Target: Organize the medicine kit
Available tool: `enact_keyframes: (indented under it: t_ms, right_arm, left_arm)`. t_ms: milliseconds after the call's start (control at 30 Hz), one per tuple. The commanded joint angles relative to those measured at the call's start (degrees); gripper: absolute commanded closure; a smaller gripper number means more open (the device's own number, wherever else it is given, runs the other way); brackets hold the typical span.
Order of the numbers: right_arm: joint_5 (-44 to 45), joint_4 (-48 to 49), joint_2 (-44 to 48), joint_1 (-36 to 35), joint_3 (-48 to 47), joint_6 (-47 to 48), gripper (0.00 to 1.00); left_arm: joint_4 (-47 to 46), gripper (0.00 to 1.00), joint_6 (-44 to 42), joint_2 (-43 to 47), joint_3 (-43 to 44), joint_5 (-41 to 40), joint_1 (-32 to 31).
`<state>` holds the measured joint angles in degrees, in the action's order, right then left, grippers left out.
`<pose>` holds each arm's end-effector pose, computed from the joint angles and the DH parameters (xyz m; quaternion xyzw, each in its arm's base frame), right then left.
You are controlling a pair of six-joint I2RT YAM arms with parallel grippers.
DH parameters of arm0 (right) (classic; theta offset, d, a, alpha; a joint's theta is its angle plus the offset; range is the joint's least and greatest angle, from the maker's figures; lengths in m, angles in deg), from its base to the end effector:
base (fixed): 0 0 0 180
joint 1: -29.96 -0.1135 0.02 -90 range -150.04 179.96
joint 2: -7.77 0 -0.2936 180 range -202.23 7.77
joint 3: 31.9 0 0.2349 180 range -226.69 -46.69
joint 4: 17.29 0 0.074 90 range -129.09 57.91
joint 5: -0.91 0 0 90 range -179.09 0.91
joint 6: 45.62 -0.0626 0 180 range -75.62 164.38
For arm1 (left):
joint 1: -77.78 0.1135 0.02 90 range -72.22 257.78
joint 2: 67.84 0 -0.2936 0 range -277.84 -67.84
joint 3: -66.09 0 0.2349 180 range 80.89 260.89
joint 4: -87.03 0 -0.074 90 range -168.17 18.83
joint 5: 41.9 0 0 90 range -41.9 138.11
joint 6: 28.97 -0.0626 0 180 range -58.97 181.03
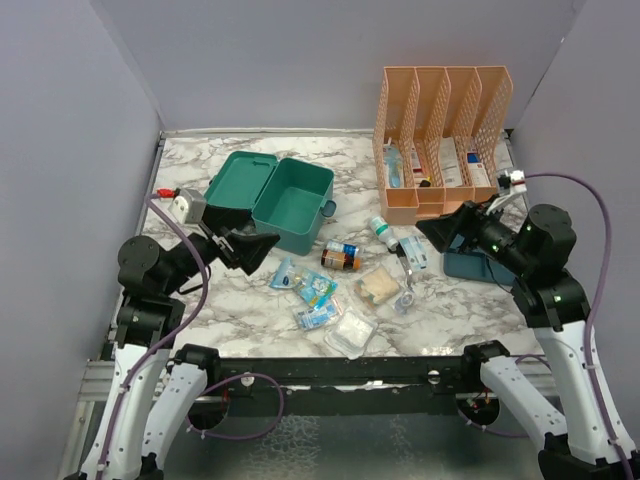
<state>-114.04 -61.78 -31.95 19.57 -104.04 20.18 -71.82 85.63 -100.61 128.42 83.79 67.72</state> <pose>0.1136 0.0477 0.3997 -0.0436 0.7700 0.3429 0.5363 0.0930 -0.0536 0.4066 0.1514 0.6463 -0.4058 0.6283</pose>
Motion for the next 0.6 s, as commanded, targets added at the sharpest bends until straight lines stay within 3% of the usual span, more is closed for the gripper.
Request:
enact_keyframes:
  t_ms: [0, 167, 400, 567]
  right_arm:
    - [-8.0, 1.4, -3.0, 0.3, 3.8, -0.1, 0.30]
    - [-10.4, 1.8, -6.3, 0.4, 9.1, -0.1, 0.34]
    - [-10.7, 8.8, -10.1, 0.3, 17.9, -3.3, 0.39]
    - [-4.3, 12.9, -12.1, 0.2, 20.9, -5.4, 0.43]
  left_arm:
    - [-5.9, 0.01, 1.0, 0.9, -3.1, 12.7, 0.4]
    - [-9.8, 0.01, 1.9, -1.7, -5.8, 15.8, 0.5]
    - [-17.1, 0.02, 4.7, -5.4, -9.5, 14.2, 0.3]
    - [-21.8, 0.02, 6.0, -8.2, -11.5, 12.8, -0.8]
